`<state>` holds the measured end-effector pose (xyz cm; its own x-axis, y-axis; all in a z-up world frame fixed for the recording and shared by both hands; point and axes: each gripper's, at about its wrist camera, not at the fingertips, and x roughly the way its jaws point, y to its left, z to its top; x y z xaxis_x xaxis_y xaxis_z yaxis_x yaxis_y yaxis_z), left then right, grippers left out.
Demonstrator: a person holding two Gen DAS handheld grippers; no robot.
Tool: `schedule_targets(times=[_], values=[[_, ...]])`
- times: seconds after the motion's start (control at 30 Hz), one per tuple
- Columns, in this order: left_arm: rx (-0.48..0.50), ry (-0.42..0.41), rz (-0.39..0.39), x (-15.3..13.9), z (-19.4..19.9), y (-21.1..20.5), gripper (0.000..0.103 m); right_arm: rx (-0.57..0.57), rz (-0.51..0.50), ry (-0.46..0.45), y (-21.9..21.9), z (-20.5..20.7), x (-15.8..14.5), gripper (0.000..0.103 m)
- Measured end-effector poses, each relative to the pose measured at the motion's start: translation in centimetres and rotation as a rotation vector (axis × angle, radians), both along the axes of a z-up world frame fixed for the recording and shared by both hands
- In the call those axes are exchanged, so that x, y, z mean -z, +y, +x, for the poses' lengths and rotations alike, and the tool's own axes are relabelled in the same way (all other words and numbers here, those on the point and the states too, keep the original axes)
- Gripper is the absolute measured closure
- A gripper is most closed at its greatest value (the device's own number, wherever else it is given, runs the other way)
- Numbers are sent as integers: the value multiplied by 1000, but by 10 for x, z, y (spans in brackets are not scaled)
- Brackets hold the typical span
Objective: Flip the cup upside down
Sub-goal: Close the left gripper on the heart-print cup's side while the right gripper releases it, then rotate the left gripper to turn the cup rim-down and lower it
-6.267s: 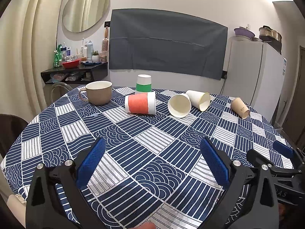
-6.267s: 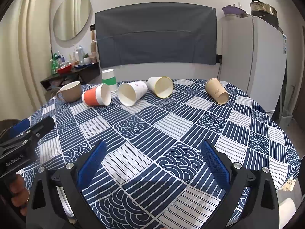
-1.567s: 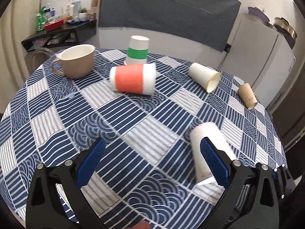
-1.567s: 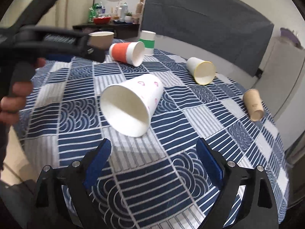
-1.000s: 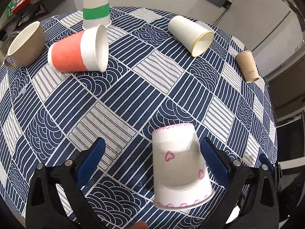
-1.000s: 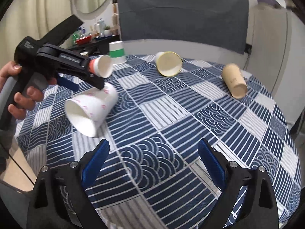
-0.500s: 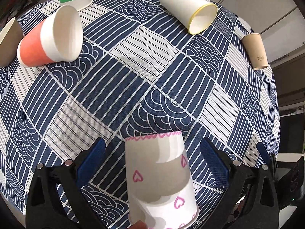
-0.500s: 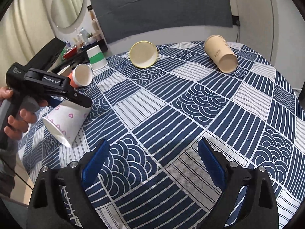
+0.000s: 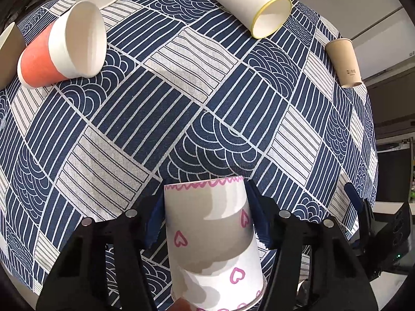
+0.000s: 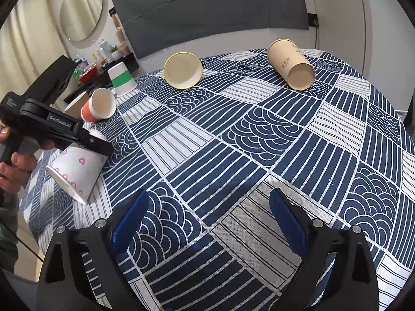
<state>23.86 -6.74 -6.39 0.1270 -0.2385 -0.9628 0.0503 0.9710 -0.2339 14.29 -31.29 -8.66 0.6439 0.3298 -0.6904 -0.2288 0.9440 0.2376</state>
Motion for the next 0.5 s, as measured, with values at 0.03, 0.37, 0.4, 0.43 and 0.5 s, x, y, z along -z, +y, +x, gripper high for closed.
schedule_targets(times=[0.03,0.37,0.4,0.43,0.5], values=[[1,-8,0,-2,-2,2,44,1,0,0,0,0,0,13],[3,-195,73,-37,-6,12,44,11,-7,2,4,-1,-1,13],[0,-217,87,-40,-7,13,44,13,-8,3,5,-1,-2,13],[-4,-252,112,-44,-8,14,44,14,-9,3,5,-1,-2,13],[-8,-287,132,-47,-9,14,44,15,-13,0,7,-2,-3,13]])
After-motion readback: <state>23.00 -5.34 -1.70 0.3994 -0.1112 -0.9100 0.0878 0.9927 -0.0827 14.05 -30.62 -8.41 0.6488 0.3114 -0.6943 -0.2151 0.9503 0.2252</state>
